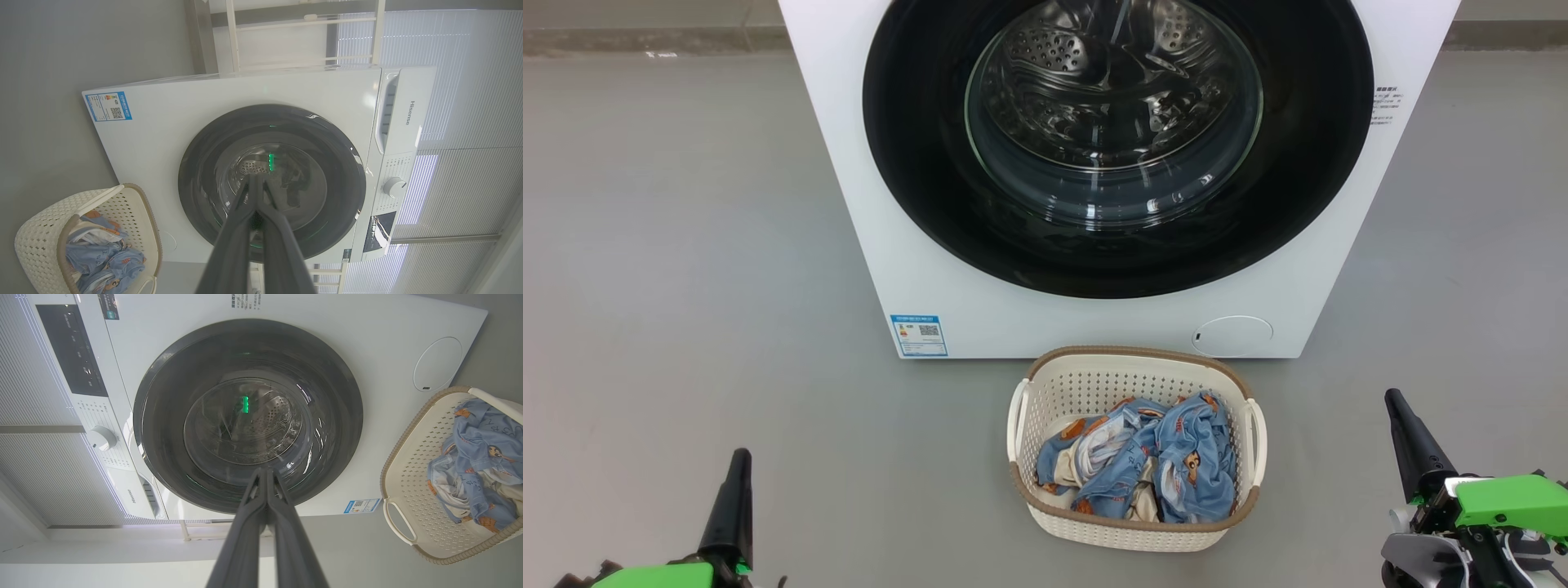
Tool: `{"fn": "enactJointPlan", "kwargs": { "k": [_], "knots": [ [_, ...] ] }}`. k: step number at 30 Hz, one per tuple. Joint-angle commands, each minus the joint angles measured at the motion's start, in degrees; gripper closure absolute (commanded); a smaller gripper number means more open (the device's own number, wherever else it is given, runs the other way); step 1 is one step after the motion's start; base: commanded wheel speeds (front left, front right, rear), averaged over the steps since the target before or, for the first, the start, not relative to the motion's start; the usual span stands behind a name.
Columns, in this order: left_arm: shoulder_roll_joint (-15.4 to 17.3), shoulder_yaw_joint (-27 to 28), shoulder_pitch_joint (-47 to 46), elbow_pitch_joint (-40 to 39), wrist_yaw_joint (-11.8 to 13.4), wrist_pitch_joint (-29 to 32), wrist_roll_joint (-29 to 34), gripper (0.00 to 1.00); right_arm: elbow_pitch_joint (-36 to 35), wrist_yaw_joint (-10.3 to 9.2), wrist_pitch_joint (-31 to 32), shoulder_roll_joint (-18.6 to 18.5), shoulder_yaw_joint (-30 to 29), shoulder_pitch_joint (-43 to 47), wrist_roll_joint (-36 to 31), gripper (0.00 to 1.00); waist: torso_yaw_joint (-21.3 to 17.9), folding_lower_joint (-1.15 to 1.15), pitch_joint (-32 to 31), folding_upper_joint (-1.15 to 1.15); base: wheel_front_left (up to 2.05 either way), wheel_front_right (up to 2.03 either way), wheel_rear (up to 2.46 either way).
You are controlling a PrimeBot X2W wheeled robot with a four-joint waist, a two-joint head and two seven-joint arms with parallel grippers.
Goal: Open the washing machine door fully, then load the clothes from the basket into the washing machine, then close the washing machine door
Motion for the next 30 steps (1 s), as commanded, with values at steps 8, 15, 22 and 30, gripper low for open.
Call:
{"fn": "enactJointPlan", "kwargs": {
  "k": [8,15,22,30],
  "knots": [
    [0.48,1.88,-2.53,-0.87,0.27,0.28,0.83,1.0,-1.6,0.29,-0.21,-1.15,1.09,-2.22,1.26,1.0,0.0,0.0,0.0,0.0,0.0,0.0,0.0],
    [0.47,1.89,-2.53,-0.87,0.27,0.28,0.83,1.0,-1.6,0.29,-0.22,-1.16,1.11,-2.22,1.27,1.0,0.0,0.0,0.0,0.0,0.0,0.0,0.0],
    [0.47,1.9,-2.53,-0.87,0.27,0.29,0.84,1.0,-1.6,0.29,-0.23,-1.17,1.12,-2.22,1.28,1.0,0.0,0.0,0.0,0.0,0.0,0.0,0.0],
    [0.46,1.91,-2.53,-0.87,0.27,0.3,0.85,1.0,-1.61,0.29,-0.24,-1.18,1.13,-2.22,1.29,1.0,0.0,0.0,0.0,0.0,0.0,0.0,0.0]
  ]
}}
